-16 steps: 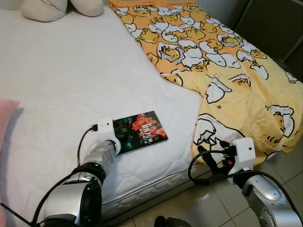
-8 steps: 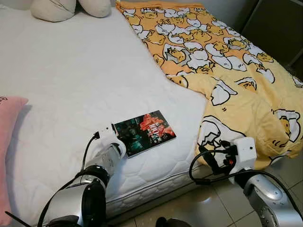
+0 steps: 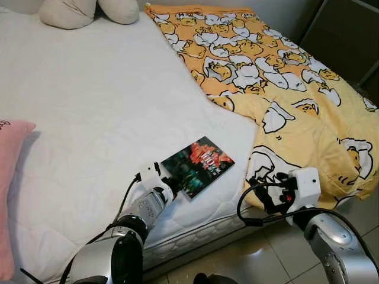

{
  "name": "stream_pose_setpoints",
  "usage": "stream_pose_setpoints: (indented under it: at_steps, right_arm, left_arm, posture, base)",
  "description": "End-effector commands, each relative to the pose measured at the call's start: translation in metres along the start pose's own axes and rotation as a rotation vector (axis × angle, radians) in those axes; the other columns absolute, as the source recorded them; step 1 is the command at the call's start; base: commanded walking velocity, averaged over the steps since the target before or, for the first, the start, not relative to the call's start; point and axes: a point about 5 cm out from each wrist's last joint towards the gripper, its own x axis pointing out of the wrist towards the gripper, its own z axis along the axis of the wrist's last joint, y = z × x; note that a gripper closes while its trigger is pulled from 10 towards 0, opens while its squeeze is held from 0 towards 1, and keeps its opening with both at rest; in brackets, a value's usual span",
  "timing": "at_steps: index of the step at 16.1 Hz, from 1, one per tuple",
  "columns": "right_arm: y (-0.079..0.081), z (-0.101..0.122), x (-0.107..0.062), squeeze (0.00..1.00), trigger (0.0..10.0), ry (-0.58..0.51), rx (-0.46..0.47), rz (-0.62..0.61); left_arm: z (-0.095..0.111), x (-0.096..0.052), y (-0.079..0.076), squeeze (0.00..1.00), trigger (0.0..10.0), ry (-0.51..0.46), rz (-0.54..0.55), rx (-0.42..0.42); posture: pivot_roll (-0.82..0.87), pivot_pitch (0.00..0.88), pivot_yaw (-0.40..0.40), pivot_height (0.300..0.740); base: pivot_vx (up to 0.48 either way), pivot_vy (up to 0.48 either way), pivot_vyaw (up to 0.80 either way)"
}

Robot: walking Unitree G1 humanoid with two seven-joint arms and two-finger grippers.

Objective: Clean up the room

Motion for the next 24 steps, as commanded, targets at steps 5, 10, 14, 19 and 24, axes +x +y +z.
stream_pose_setpoints:
  at_steps: [5,10,14,19,24]
  right_arm:
    - [-0.004,0.003,0.008,0.0,10.0,-0.027,0.012,-0.012]
    - [-0.008,0.012,0.02,0.0,10.0,-0.098,0.024,-0.078]
    - [-0.025,0.028,0.033,0.0,10.0,-0.173,0.028,-0.193]
    - [-0.024,0.039,0.053,0.04,10.0,-0.209,0.039,-0.179]
    - [-0.015,0.038,0.067,0.22,10.0,-0.216,0.06,-0.124]
  left_arm:
    - [0.045,0.005,-0.039,0.0,0.0,-0.226,-0.255,-0.143]
    - [0.077,-0.003,-0.038,0.0,0.0,-0.364,-0.23,0.066]
    - [0.109,-0.027,-0.013,0.0,0.0,-0.577,-0.028,0.255]
    - [0.124,-0.054,0.006,0.0,0.0,-0.731,0.23,0.459]
    - [0.105,-0.065,-0.032,0.0,0.0,-0.812,0.183,0.689]
  posture:
    - [-0.23,0.0,-0.115,0.74]
    - [-0.17,0.0,-0.094,0.74]
    - [-0.13,0.0,-0.084,0.74]
    - [-0.05,0.0,-0.101,0.74]
    - [0.01,0.0,-0.114,0.74]
  base:
    - [0.0,0.0,0.0]
    - [0.0,0.0,0.0]
    - [0.0,0.0,0.69]
    - [0.0,0.0,0.69]
    - [0.0,0.0,0.6]
